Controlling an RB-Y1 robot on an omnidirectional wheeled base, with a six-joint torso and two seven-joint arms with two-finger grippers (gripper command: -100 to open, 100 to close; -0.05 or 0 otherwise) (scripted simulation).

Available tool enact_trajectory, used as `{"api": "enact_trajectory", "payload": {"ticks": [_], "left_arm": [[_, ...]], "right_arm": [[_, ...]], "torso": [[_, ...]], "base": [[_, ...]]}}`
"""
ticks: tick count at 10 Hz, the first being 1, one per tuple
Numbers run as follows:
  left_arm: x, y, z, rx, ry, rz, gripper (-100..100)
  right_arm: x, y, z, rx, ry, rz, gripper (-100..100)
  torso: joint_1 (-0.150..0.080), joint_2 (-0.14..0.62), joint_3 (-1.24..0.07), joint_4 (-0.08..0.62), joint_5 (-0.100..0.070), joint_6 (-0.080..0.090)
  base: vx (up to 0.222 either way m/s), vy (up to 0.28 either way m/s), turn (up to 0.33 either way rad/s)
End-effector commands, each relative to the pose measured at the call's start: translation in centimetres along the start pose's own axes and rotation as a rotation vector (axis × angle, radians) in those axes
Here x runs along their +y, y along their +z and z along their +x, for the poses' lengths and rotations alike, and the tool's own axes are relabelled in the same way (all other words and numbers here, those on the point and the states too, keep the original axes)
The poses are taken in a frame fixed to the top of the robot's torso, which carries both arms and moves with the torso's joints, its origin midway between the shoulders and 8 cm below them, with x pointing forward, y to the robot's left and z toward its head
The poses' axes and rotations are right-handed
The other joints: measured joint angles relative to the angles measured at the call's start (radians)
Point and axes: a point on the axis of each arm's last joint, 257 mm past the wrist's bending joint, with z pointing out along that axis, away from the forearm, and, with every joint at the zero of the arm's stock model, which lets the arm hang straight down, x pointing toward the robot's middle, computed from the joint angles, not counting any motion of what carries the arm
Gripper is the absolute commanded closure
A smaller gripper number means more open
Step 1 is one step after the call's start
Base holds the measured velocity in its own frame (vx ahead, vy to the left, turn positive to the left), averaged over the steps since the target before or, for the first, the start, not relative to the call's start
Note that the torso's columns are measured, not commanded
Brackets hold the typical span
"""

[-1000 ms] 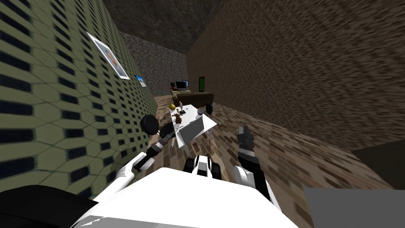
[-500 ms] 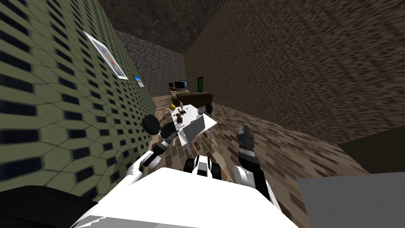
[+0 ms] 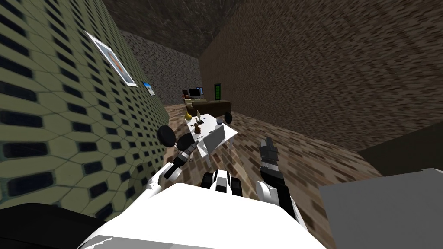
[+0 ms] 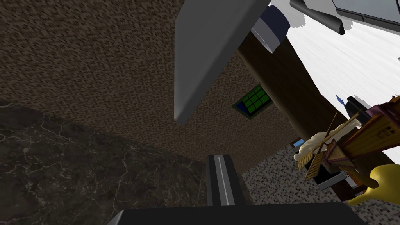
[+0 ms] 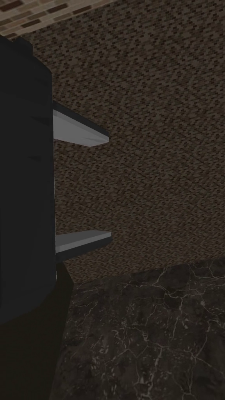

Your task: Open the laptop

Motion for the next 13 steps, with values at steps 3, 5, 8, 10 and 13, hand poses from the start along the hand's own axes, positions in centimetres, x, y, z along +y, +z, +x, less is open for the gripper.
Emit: {"api": "enact_trajectory", "payload": {"ticks": [3, 5, 8, 10, 13], "left_arm": [[-1.3, 1.9, 1.2, -0.010, -0.001, -0.034, 100], [-3.6, 3.4, 2.2, -0.018, -0.007, -0.017, 100], [-2.9, 3.5, 2.2, -0.016, -0.005, -0.045, 100], [-0.6, 3.4, 2.0, -0.017, 0.008, -0.104, -100], [2.6, 3.1, 1.7, -0.019, 0.027, -0.186, -100]], "right_arm": [[0.0, 0.0, 0.0, 0.000, 0.000, 0.000, 0], [0.0, 0.0, 0.0, 0.000, 0.000, 0.000, 0], [0.0, 0.0, 0.0, 0.000, 0.000, 0.000, 0], [0.0, 0.0, 0.0, 0.000, 0.000, 0.000, 0], [0.0, 0.0, 0.0, 0.000, 0.001, 0.000, 0]], "torso": [[-0.002, -0.001, -0.001, 0.000, 0.000, 0.000], [-0.008, -0.006, -0.004, -0.002, -0.002, 0.000], [-0.003, -0.002, -0.001, -0.001, -0.001, 0.000], [-0.011, -0.006, -0.004, -0.002, -0.003, 0.000], [-0.006, -0.003, -0.002, -0.001, -0.002, 0.000]], "base": [[-0.087, 0.103, -0.073], [-0.049, 0.042, -0.064], [-0.059, 0.063, -0.023], [0.039, -0.122, 0.037], [0.070, -0.209, 0.033]]}}
